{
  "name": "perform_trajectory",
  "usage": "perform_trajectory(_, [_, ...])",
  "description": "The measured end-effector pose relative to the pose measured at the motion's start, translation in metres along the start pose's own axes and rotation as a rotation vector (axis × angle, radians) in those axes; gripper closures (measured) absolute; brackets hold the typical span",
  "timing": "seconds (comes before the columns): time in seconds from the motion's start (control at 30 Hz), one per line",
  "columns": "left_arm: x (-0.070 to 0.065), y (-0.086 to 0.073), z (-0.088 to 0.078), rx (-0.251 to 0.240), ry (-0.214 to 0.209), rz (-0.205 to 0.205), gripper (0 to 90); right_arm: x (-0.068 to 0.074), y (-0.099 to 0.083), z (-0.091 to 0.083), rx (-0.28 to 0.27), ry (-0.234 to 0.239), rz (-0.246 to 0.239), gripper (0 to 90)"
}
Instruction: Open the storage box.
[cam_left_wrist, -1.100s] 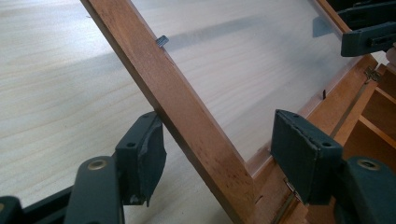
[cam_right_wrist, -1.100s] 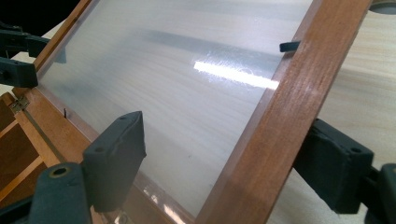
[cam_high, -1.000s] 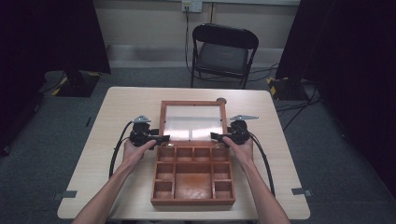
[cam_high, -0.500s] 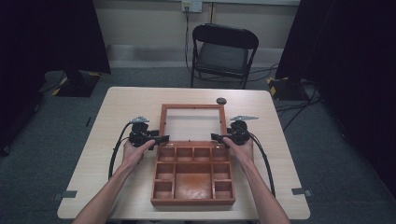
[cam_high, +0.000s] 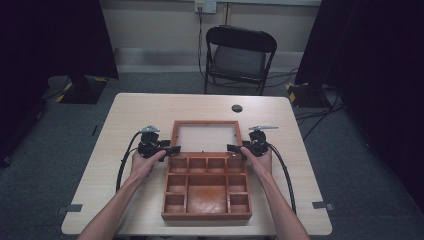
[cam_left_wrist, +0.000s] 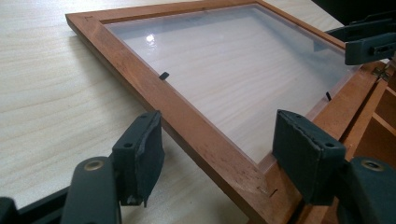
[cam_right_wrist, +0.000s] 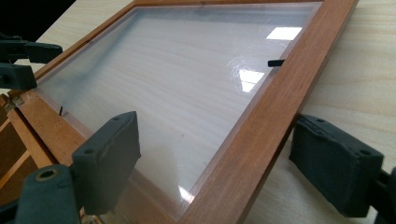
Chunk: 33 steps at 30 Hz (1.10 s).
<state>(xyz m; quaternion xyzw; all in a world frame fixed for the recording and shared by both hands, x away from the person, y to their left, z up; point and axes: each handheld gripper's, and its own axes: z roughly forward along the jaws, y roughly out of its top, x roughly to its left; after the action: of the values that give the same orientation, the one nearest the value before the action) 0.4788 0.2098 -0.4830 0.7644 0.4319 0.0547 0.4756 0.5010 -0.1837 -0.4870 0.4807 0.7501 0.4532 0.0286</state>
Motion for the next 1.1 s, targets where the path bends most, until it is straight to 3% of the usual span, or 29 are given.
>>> perform_trajectory(0.27, [-0.003,0.002,-0.004,-0.013,0.009,0.010,31.4,-0.001,-0.001,-0.010,-0.025,-0.036,-0.033,19.4])
perform_trajectory(0.43, [-0.008,0.006,-0.012,-0.011,0.022,0.047,27.5,0.003,0.001,-0.023,-0.039,-0.036,-0.050,19.5])
perform_trajectory(0.73, [-0.010,0.004,-0.036,-0.013,0.052,0.084,25.3,0.011,0.000,-0.055,-0.055,-0.055,-0.081,16.8])
perform_trajectory(0.77, [-0.011,0.003,-0.041,-0.008,0.057,0.091,25.3,0.013,-0.003,-0.064,-0.065,-0.059,-0.096,16.1])
perform_trajectory(0.97, [-0.013,-0.004,-0.055,0.009,0.073,0.110,24.5,0.016,-0.015,-0.085,-0.074,-0.061,-0.085,15.1])
perform_trajectory(1.1, [-0.013,-0.009,-0.063,0.012,0.081,0.111,23.8,0.017,-0.024,-0.098,-0.086,-0.100,-0.090,15.4])
